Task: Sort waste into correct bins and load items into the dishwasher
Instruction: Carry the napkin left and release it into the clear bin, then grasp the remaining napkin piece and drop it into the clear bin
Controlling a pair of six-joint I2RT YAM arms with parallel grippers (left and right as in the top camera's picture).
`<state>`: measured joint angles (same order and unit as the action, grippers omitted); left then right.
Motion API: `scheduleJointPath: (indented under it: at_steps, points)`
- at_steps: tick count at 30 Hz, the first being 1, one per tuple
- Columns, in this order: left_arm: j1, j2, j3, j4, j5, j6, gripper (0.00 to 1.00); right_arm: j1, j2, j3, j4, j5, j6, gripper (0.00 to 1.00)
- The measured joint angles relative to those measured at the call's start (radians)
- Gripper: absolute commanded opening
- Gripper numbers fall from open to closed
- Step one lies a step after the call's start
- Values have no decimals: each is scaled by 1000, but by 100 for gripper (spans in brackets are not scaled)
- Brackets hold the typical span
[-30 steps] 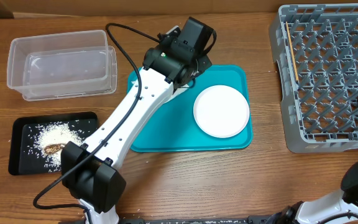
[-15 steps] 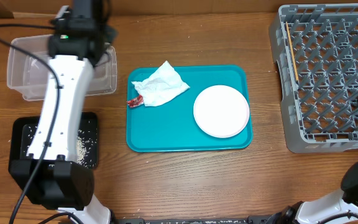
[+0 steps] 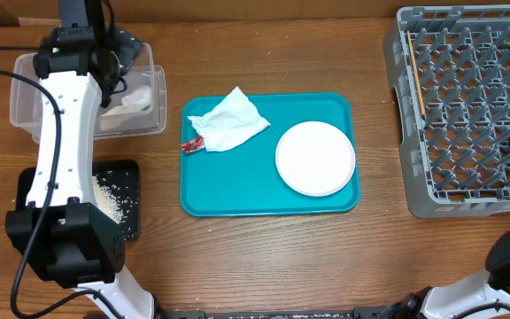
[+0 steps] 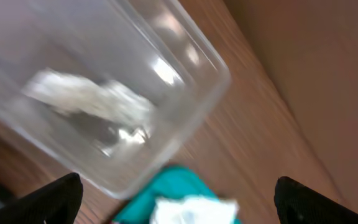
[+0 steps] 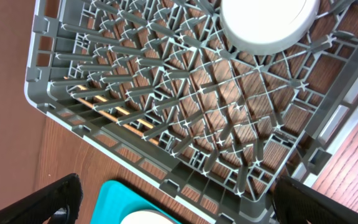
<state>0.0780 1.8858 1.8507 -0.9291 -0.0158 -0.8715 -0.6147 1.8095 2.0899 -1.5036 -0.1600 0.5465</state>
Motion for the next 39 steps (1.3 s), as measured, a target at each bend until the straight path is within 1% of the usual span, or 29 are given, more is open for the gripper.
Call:
scheduleJointPath:
  at_steps: [1,2,5,8,10,12,15,18,22,25,28,29,31,32,33,36,37,39]
  points:
    - [-7,0,0,-2,53,36,90,0,0,0,0,0,0,100]
    - [-21,0,0,-4,118,84,88,0,0,0,0,0,0,100]
    - [-100,0,0,-18,245,241,89,0,0,0,0,0,0,100]
    - [-245,1,0,-45,274,407,90,0,0,0,0,0,0,100]
    - [-352,10,0,-52,239,483,89,0,0,0,0,0,0,100]
    - [-444,33,0,-52,185,534,88,0,0,0,0,0,0,100]
    - [-546,112,0,-53,80,605,88,0,0,0,0,0,0,100]
    - [-587,220,0,-56,0,646,89,0,0,0,0,0,0,100]
    - [-594,352,-5,-60,-77,673,89,0,0,0,0,0,1,100]
    - [-588,404,-7,-60,-107,686,89,0,0,0,0,0,0,100]
    - [-586,413,-8,-54,-130,696,87,0,0,0,0,0,1,100]
    - [-586,413,-8,-49,-137,696,83,0,0,0,0,0,0,100]
    - [-586,413,-8,-40,-146,700,68,0,0,0,0,0,0,100]
    - [-586,413,-8,-36,-150,701,58,0,0,0,0,0,0,100]
    - [-586,413,-8,-33,-151,707,45,0,0,0,0,0,0,100]
    - [-586,413,-7,-29,-155,709,18,0,0,0,0,0,0,100]
    - [-586,413,-7,-30,-157,709,6,0,0,0,0,0,0,100]
    - [-586,413,-4,-41,-158,706,4,0,0,0,0,0,1,100]
